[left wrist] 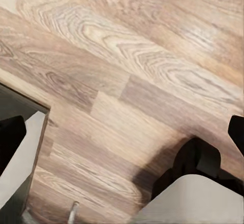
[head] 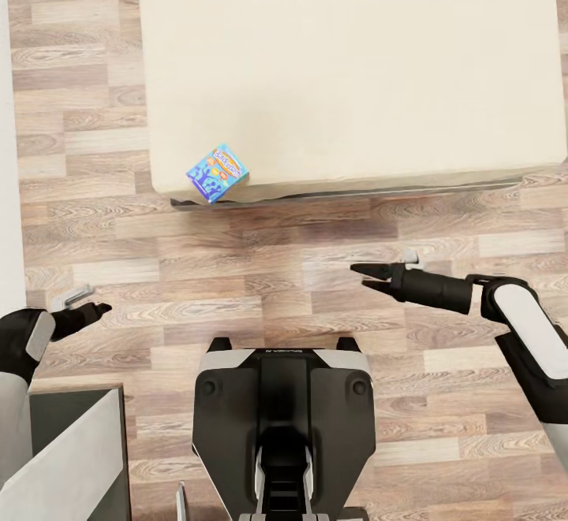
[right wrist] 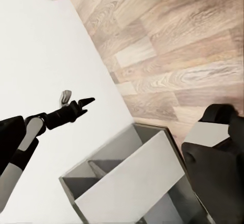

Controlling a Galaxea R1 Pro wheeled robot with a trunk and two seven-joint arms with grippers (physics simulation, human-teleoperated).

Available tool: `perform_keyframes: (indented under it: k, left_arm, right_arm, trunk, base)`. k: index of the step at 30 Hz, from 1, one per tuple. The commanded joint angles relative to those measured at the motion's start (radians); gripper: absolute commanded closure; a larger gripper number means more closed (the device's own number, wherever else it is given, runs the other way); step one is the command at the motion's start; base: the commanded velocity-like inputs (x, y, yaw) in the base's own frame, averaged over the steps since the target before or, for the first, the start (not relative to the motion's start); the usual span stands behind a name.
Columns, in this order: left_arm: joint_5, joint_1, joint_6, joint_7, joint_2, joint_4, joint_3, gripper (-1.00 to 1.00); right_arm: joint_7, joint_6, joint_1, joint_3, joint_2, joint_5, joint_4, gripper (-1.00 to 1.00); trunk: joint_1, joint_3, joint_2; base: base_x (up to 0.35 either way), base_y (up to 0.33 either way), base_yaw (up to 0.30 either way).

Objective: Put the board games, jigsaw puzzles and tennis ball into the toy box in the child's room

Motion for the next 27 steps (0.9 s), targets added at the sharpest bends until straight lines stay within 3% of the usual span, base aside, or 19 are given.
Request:
perform_keyframes:
  k: [1,6,11,15,18,22,27]
  left_arm:
    - [-0.002,0.002,0.002,-0.005,-0.003,0.010,0.001,-1.00]
    - [-0.003,0.007,-0.012,-0.007,-0.013,0.072,-0.035,-1.00]
    - [-0.002,0.009,-0.018,-0.011,-0.043,0.097,-0.083,-1.00]
    - [-0.004,0.009,-0.024,-0.013,-0.071,0.103,-0.104,-1.00]
    - [-0.005,0.016,-0.045,-0.016,-0.080,0.108,-0.112,-1.00]
    - [-0.006,0.029,-0.052,-0.018,-0.079,0.109,-0.115,-1.00]
    - [-0.005,0.040,-0.058,-0.022,-0.076,0.110,-0.116,-1.00]
  right_arm:
    - [0.000,0.002,0.011,0.001,0.000,0.000,-0.001,-1.00]
    - [-0.002,0.002,0.083,0.006,0.010,0.007,0.000,-1.00]
    - [-0.004,-0.015,0.142,0.042,0.043,0.058,0.008,-1.00]
    - [0.001,-0.075,0.175,0.079,0.089,0.170,0.008,-1.00]
    - [0.018,-0.154,0.197,0.113,0.131,0.308,0.014,-1.00]
    - [0.061,-0.210,0.202,0.126,0.146,0.362,0.025,-1.00]
    - [0.182,-0.342,0.219,0.152,0.152,0.420,0.049,-1.00]
  trunk:
    - [0.001,-0.001,-0.002]
    - [0.001,-0.001,-0.002]
    - [0.001,-0.001,-0.002]
    - [0.001,-0.001,-0.002]
    - [0.001,-0.001,-0.002]
    - [0.001,-0.001,-0.002]
    - [0.001,-0.001,-0.002]
  base:
    - [0.000,0.000,0.000]
    - [0.000,0.000,0.000]
    - [0.000,0.000,0.000]
    - [0.000,0.000,0.000]
    - [0.000,0.000,0.000]
    - [0.000,0.000,0.000]
    - [0.000,0.000,0.000]
